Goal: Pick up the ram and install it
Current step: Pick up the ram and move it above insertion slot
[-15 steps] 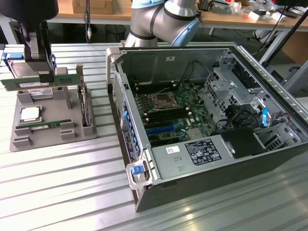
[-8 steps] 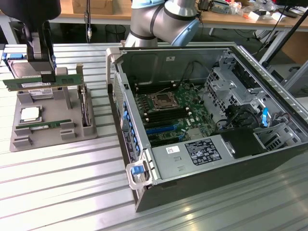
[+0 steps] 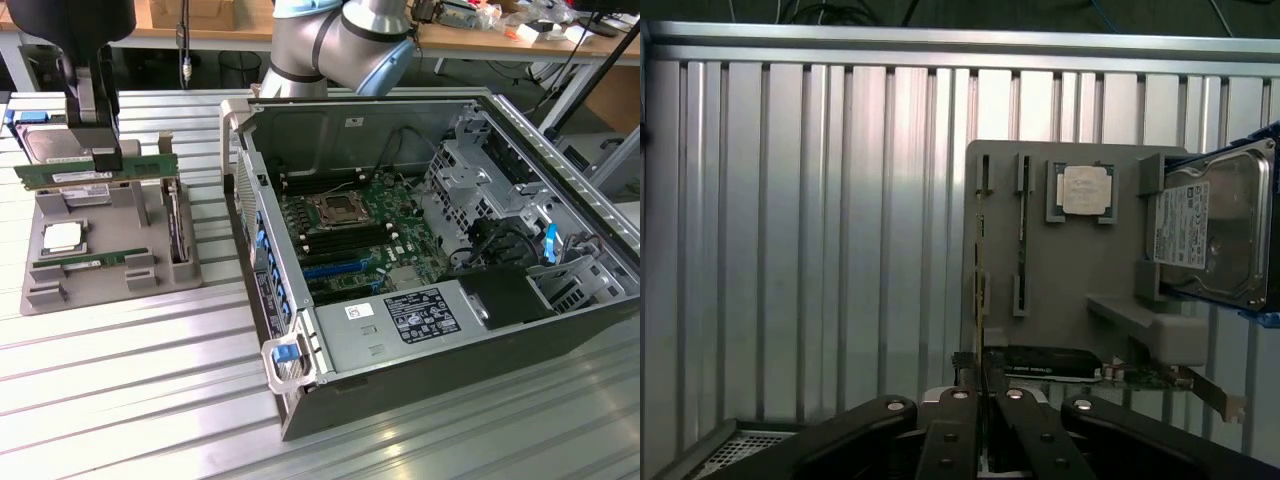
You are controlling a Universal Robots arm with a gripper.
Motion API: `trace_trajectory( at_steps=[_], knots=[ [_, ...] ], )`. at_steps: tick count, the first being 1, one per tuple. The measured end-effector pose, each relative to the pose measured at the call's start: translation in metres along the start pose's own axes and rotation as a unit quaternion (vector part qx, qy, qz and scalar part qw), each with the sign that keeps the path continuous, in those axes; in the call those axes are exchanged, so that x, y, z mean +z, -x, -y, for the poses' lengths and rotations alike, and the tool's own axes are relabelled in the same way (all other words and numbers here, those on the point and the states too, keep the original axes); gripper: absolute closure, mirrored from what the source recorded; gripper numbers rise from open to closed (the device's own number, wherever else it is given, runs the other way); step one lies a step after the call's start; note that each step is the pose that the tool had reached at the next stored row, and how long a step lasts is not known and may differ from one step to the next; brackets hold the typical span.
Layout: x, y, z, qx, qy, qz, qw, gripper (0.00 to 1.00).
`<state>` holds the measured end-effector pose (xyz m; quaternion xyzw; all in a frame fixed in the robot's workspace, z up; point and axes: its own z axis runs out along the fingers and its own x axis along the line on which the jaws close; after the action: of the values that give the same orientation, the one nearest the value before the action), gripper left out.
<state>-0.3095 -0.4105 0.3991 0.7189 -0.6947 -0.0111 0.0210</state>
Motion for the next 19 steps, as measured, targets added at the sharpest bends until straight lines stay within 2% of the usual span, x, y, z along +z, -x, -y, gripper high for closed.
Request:
trace_trajectory(
  at_steps=[7,12,19],
  knots=[
    [-0.0003,0.000,0.0067,0.000,0.0001,-0.0025,1.0000,0.87],
    [-0.0008,-0.001,0.0190,0.000,0.0001,-0.0048,1.0000,0.87],
    [-0.0014,-0.001,0.0314,0.000,0.0001,-0.0055,1.0000,0.87]
  ],
)
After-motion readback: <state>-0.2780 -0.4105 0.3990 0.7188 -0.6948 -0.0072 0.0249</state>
